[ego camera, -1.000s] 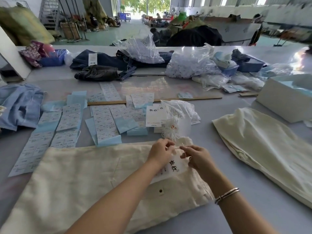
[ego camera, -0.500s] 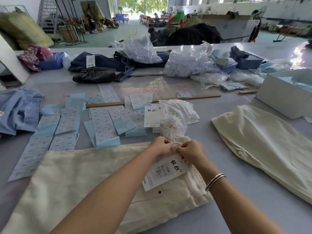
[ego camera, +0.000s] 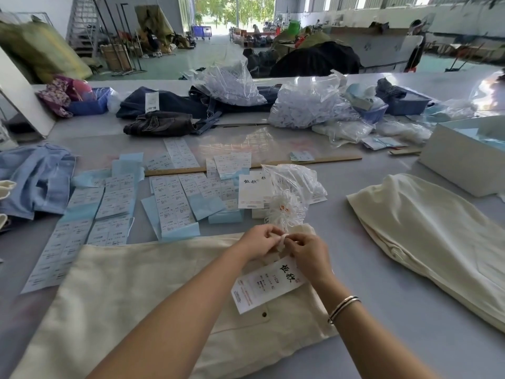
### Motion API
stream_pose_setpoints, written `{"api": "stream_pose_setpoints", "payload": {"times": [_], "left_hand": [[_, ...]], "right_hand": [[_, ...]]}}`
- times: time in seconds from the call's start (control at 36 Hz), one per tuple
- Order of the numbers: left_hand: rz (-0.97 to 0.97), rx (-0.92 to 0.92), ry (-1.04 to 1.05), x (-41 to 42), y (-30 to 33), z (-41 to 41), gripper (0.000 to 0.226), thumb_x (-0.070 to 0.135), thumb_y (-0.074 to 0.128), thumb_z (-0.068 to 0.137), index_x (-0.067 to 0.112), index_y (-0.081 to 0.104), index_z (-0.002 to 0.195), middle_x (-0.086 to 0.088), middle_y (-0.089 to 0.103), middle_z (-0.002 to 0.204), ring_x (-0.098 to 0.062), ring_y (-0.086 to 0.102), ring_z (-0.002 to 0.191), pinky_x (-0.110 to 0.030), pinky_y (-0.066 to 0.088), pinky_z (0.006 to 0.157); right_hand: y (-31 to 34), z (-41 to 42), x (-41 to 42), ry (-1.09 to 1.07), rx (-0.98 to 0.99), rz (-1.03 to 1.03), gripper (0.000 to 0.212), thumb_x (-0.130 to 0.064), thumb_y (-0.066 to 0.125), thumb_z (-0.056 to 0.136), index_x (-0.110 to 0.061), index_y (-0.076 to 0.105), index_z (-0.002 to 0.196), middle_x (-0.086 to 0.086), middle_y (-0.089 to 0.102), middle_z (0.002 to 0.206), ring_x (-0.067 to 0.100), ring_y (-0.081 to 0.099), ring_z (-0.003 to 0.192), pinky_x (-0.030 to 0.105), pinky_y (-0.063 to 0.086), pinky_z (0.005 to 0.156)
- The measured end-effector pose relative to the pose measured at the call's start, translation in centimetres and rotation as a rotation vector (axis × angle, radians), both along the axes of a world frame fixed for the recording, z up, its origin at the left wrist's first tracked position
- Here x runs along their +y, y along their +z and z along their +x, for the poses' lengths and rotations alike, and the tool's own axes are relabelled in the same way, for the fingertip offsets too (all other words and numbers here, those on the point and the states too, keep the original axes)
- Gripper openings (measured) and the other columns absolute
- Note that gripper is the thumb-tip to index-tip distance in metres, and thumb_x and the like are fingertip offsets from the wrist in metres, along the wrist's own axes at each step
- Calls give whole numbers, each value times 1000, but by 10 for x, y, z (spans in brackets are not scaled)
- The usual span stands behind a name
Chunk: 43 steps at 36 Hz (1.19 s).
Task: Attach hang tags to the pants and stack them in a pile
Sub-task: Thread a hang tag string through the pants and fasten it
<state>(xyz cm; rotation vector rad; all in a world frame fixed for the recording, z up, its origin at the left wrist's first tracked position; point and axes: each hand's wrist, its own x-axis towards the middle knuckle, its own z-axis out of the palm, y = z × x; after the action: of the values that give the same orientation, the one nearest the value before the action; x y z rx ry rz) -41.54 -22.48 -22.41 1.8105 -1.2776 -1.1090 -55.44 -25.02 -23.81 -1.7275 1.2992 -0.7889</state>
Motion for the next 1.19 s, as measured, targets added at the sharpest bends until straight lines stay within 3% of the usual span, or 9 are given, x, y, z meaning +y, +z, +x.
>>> {"api": "stream_pose_setpoints", "payload": {"times": [0.19, 0.28, 0.39, 0.53, 0.61, 0.69, 0.81, 0.97, 1.19], "left_hand": [[-27, 0, 93, -5, -8, 2, 3, 20, 67, 89, 18, 68, 88, -2, 70, 89, -14, 66, 83, -29, 55, 82], [-84, -72, 128, -5, -12, 0, 16, 23, 69, 87, 25, 62, 73, 6, 67, 75, -11, 63, 73, -27, 53, 74], [-117, -74, 167, -4, -14, -4, 14, 24, 63, 91, 25, 59, 77, 5, 66, 78, -17, 64, 79, -31, 51, 76], [-117, 17, 273, -6, -10, -3, 14, 22, 52, 97, 21, 55, 84, -5, 65, 96, -23, 61, 89, -39, 53, 83], [-149, 257, 364, -3, -5, -2, 12, 20, 49, 99, 18, 56, 89, -5, 69, 98, -15, 63, 81, -27, 54, 65], [-181, 451, 351, 0, 2, -3, 13, 21, 46, 100, 16, 57, 96, 4, 74, 90, -12, 65, 81, -23, 48, 65], [-222, 334, 208, 3, 15, -9, 17, 21, 46, 101, 15, 56, 88, 1, 63, 73, -14, 57, 71, -27, 47, 72], [-288, 294, 55, 10, 28, -21, 12, 18, 53, 98, 9, 58, 92, 2, 57, 72, 8, 54, 54, -8, 45, 59], [-282, 572, 89, 18, 37, -22, 7, 13, 56, 95, 9, 61, 98, 2, 64, 78, 0, 61, 62, -14, 50, 60]], "right_hand": [[-2, -3, -2, 55, 48, -32, 35, -19, 63, 89, -43, 63, 64, -28, 64, 60, -4, 62, 55, 13, 46, 48], [-3, -5, -4, 82, 97, -45, 38, -20, 64, 89, -47, 61, 61, -27, 63, 58, -3, 62, 56, 13, 46, 49], [-2, -12, -9, 116, 119, 5, 15, -25, 63, 90, -35, 73, 95, -19, 61, 57, -3, 58, 55, 14, 46, 54], [8, -40, -13, 72, -415, 484, 23, 5, 55, 89, 0, 67, 108, 7, 65, 68, 9, 47, 46, 15, 41, 45], [21, -50, -14, 43, -765, 711, 26, 10, 44, 91, 2, 64, 105, 13, 70, 77, 16, 64, 58, 21, 54, 55], [29, -54, -16, 74, -921, 789, 39, 16, 31, 87, 1, 62, 106, 18, 72, 93, 23, 72, 76, 26, 58, 62], [34, -52, -20, 179, -1003, 755, 50, 19, 35, 69, 3, 71, 100, 23, 68, 108, 30, 70, 96, 30, 59, 74], [44, -46, -15, 237, -950, 648, 33, 14, 42, 85, 6, 69, 102, 26, 66, 111, 31, 67, 103, 29, 58, 79], [59, -40, -12, 199, -433, 255, 17, -3, 49, 96, -10, 57, 110, 6, 74, 96, 12, 59, 54, 24, 55, 58]]}}
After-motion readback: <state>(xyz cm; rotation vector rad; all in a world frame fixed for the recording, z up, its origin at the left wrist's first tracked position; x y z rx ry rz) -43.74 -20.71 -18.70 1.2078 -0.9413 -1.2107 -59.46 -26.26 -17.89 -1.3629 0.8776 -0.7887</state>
